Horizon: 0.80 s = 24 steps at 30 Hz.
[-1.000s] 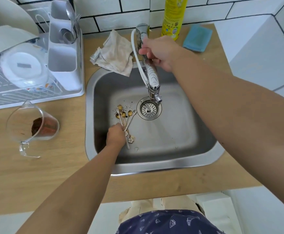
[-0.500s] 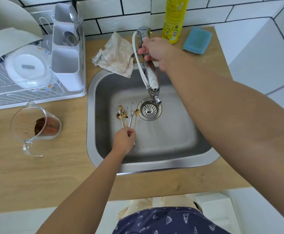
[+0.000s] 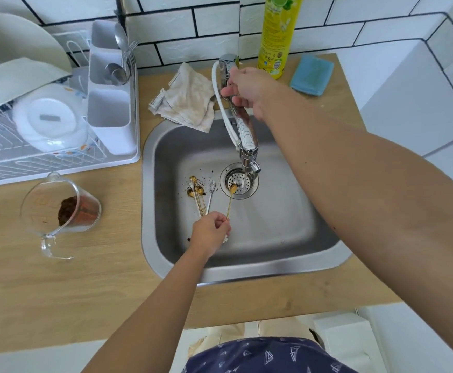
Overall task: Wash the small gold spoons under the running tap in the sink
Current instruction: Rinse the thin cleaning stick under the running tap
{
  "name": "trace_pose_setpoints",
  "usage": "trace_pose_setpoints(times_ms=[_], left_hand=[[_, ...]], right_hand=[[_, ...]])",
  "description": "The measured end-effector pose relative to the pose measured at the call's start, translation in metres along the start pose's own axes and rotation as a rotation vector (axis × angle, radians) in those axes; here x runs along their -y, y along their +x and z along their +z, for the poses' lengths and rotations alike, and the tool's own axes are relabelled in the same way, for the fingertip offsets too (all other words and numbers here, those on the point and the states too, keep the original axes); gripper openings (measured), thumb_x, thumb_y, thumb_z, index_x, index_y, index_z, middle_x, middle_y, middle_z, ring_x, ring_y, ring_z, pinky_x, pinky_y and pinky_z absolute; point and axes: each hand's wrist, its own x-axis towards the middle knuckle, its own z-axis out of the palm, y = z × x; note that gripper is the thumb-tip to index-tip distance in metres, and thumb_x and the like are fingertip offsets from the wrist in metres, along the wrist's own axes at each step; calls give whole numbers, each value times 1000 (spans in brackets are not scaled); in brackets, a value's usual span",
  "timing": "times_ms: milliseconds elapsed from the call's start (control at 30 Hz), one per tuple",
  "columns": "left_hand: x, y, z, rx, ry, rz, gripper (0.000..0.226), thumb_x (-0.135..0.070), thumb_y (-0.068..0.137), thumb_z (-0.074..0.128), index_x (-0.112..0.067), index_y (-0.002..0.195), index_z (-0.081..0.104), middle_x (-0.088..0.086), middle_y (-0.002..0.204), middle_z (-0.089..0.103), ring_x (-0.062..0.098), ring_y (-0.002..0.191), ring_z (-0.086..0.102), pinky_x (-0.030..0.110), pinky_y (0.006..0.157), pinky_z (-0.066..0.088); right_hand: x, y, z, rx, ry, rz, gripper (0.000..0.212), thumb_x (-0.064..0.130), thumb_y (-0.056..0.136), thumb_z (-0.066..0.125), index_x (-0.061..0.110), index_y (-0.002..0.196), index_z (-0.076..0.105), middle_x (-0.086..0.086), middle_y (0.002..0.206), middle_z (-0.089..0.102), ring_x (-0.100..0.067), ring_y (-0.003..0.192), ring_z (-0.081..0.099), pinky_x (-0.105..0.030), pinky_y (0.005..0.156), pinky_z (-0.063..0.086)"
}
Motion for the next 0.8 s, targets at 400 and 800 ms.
trace_pose_setpoints(times_ms=[400, 800], left_hand=[[-1, 1, 2, 49, 40, 19, 8, -18, 90, 68, -25, 91, 69, -12, 76, 71, 2, 74, 64, 11, 59, 41], [0, 0, 3, 98, 38, 73, 11, -13, 95, 61, -12, 103, 69, -3, 78, 76, 4, 62, 70, 12, 58, 48]], right_hand=[[-34, -10, -22, -89, 197, -11, 18, 40, 105, 53, 24, 108, 63, 8, 91, 74, -3, 59, 55, -19, 52, 39], [-244, -79, -9, 120, -166, 165, 27, 24, 93, 74, 21, 120, 68, -5, 104, 74, -21, 97, 69, -38, 91, 53]])
